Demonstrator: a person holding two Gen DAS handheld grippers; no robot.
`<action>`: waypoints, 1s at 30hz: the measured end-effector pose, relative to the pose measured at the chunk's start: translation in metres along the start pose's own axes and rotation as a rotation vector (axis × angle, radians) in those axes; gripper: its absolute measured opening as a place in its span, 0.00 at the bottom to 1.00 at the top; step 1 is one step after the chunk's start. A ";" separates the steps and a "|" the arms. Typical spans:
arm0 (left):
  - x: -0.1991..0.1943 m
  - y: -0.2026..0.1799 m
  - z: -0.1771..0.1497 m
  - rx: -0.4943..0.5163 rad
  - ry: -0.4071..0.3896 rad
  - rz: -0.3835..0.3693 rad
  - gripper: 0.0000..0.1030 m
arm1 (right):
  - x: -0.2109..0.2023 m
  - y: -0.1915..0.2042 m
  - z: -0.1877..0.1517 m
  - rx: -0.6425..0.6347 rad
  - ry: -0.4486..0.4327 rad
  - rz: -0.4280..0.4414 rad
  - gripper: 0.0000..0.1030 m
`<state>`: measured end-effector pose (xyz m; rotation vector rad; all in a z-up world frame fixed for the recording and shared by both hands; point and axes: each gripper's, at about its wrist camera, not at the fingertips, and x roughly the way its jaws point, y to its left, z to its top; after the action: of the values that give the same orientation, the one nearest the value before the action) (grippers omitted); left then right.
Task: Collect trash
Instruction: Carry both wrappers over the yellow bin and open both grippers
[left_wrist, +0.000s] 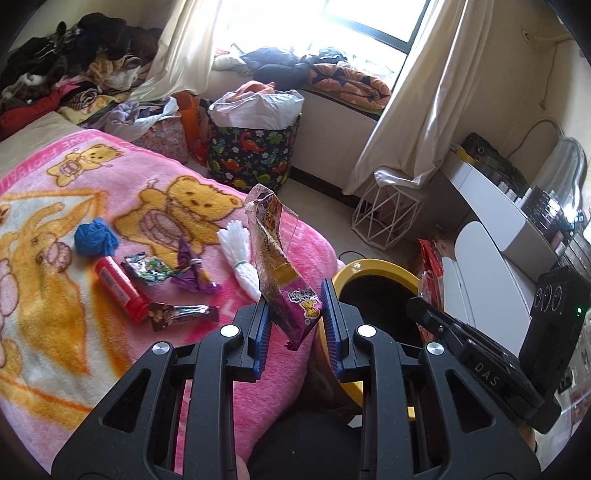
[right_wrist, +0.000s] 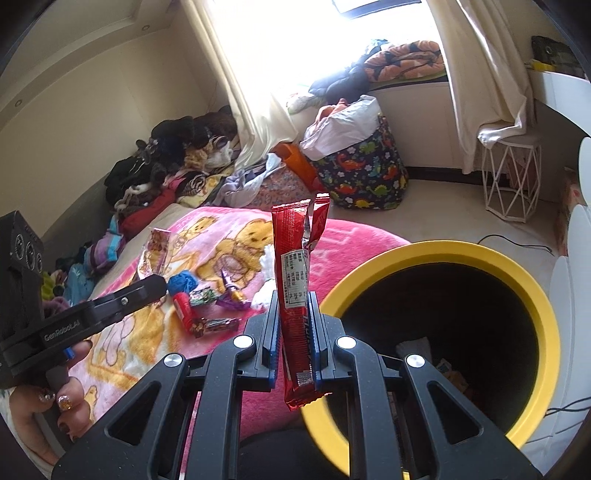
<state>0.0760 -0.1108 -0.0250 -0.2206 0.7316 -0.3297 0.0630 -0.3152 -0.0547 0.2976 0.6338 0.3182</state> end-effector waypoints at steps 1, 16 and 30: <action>0.001 -0.002 0.000 0.004 0.001 -0.003 0.19 | -0.001 -0.003 0.000 0.003 -0.003 -0.004 0.12; 0.016 -0.035 -0.008 0.067 0.041 -0.048 0.19 | -0.017 -0.048 -0.002 0.083 -0.032 -0.077 0.12; 0.032 -0.061 -0.018 0.116 0.083 -0.079 0.19 | -0.031 -0.077 -0.009 0.141 -0.039 -0.145 0.12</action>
<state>0.0729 -0.1807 -0.0388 -0.1269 0.7845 -0.4573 0.0488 -0.3956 -0.0736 0.3899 0.6374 0.1281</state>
